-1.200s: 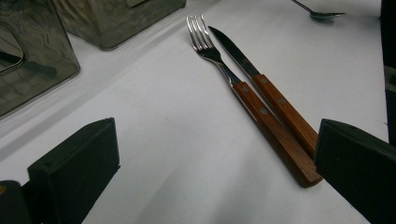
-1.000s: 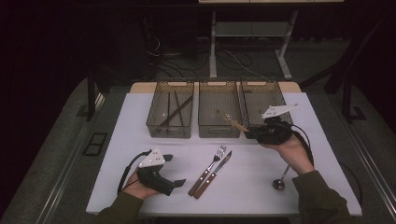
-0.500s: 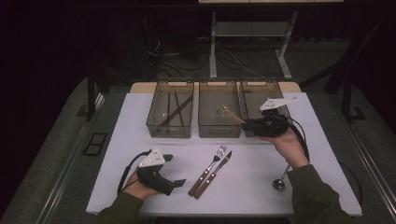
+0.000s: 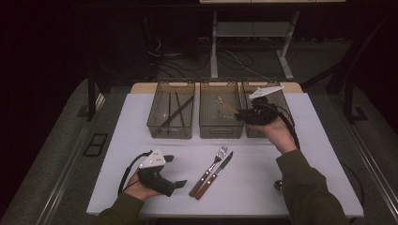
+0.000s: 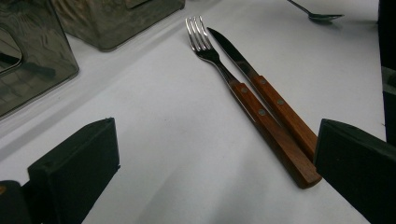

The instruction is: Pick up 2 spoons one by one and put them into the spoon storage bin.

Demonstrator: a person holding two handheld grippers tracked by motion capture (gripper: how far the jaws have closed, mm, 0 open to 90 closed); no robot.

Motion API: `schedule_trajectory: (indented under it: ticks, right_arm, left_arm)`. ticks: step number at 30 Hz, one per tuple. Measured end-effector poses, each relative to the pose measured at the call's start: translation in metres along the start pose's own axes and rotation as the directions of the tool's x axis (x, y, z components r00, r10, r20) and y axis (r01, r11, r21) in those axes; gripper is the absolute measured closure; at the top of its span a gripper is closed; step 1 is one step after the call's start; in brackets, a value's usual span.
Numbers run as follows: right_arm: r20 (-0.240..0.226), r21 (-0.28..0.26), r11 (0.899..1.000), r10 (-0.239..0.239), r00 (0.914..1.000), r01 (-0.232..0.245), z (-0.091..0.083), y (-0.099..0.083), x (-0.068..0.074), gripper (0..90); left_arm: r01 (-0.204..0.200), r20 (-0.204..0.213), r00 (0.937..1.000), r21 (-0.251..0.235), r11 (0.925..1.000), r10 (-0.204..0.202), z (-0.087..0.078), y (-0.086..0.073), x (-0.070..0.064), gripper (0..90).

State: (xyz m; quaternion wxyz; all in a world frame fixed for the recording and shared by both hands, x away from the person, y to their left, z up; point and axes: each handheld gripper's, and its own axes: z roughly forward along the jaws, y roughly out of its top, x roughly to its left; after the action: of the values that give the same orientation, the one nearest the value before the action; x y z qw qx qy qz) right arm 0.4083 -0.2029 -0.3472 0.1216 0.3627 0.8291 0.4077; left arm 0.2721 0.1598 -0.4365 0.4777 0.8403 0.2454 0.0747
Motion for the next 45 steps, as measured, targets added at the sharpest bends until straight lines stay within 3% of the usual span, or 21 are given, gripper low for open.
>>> schedule_trajectory:
  ticks: [15,26,30,36,45]
  right_arm:
    - [0.041,0.099,0.994,0.035,0.9986,-0.039,0.041,0.002,-0.015,73.5]
    - [0.032,0.141,0.989,0.031,0.999,-0.035,0.053,0.0,-0.014,72.4]
    - [0.039,0.118,0.992,0.044,0.9982,-0.049,0.053,0.0,-0.013,63.2]
    - [0.032,0.103,0.993,0.05,0.9983,-0.053,0.047,0.0,-0.015,60.0]
    - [-0.02,0.062,0.996,0.07,0.9974,-0.069,0.026,-0.001,-0.015,56.2]
  left_arm:
    - [0.0,0.003,1.0,-0.007,1.0,0.0,0.0,0.0,0.0,0.0]
    - [0.002,0.002,1.0,-0.008,1.0,-0.002,0.0,0.0,-0.001,0.0]
    - [0.005,0.003,1.0,-0.011,0.9999,-0.005,0.0,0.0,-0.001,0.0]
    - [0.001,0.003,1.0,-0.006,1.0,-0.001,0.0,0.0,-0.001,0.0]
    - [0.001,0.002,1.0,-0.005,1.0,-0.001,0.0,0.0,0.0,0.0]
